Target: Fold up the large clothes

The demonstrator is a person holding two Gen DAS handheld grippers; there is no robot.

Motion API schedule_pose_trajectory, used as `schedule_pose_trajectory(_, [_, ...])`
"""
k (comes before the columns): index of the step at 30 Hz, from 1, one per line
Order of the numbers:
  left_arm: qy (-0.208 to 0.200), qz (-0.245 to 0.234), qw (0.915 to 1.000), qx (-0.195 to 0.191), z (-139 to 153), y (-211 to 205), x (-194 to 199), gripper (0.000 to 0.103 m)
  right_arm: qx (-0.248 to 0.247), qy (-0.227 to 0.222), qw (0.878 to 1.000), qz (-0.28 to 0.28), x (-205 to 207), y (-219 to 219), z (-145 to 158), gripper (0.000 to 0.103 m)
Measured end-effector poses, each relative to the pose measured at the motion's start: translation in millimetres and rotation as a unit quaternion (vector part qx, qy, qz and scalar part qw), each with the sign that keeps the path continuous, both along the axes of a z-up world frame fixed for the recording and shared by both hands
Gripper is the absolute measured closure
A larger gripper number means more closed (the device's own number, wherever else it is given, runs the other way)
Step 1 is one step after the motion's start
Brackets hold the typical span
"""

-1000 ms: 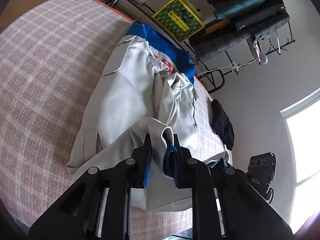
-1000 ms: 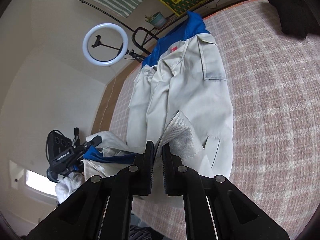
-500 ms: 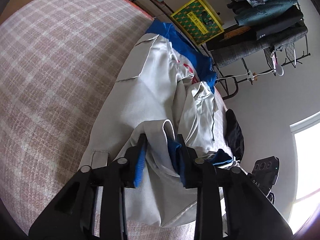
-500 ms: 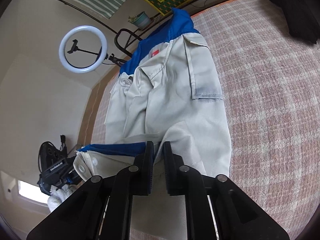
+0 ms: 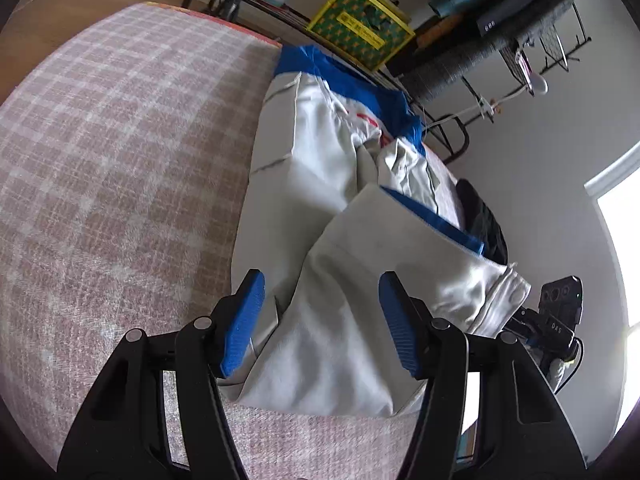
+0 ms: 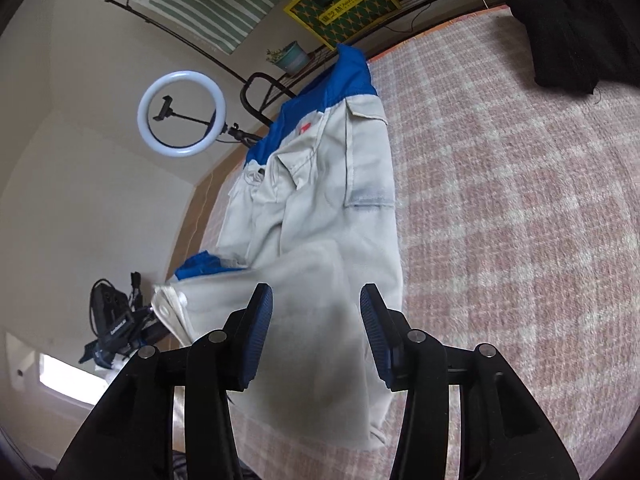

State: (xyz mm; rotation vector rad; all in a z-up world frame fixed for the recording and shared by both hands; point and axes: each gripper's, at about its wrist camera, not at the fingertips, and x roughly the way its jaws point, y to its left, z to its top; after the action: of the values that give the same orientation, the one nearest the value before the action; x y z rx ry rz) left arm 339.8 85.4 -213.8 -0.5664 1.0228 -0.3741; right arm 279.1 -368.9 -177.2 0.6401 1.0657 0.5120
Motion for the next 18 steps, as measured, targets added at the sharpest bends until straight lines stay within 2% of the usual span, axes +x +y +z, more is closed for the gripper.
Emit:
schedule_pose_trajectory(4, [0.009,-0.036,0.9993,0.006,-14.7,-14.4,0.1,0.043,-0.016,0.003,0.999,0.040,-17.1,5.5,-14.6,0.058])
schedule_pose_trajectory(9, [0.004,-0.054,0.9971,0.053,-22.8,-33.7,6.6,0.043,-0.034,0.006,0.996,0.082,-19.8,26.6,-26.8,0.058])
schedule_pose_trajectory(12, [0.002,-0.056,0.9970,0.054,-23.9,-36.9,7.7,0.043,-0.058,0.010,0.994,0.094,-17.1,36.2,-33.3,0.058])
schedule_pose_trajectory(14, [0.003,-0.060,0.9970,0.049,-24.9,-37.0,8.5,0.044,-0.056,0.012,0.994,0.098,-15.3,37.5,-36.3,0.058])
schedule_pose_trajectory(15, [0.004,-0.063,0.9970,0.045,-25.6,-37.4,9.2,0.045,-0.054,0.012,0.994,0.099,-14.7,37.4,-36.8,0.058])
schedule_pose_trajectory(17, [0.015,-0.072,0.9965,0.038,-28.4,-39.9,11.0,0.066,-0.049,0.011,0.994,0.099,-14.4,37.4,-36.6,0.058])
schedule_pose_trajectory(18, [0.019,-0.076,0.9963,0.036,-29.1,-42.1,12.0,0.070,-0.049,0.008,0.994,0.100,-15.4,38.2,-35.9,0.058])
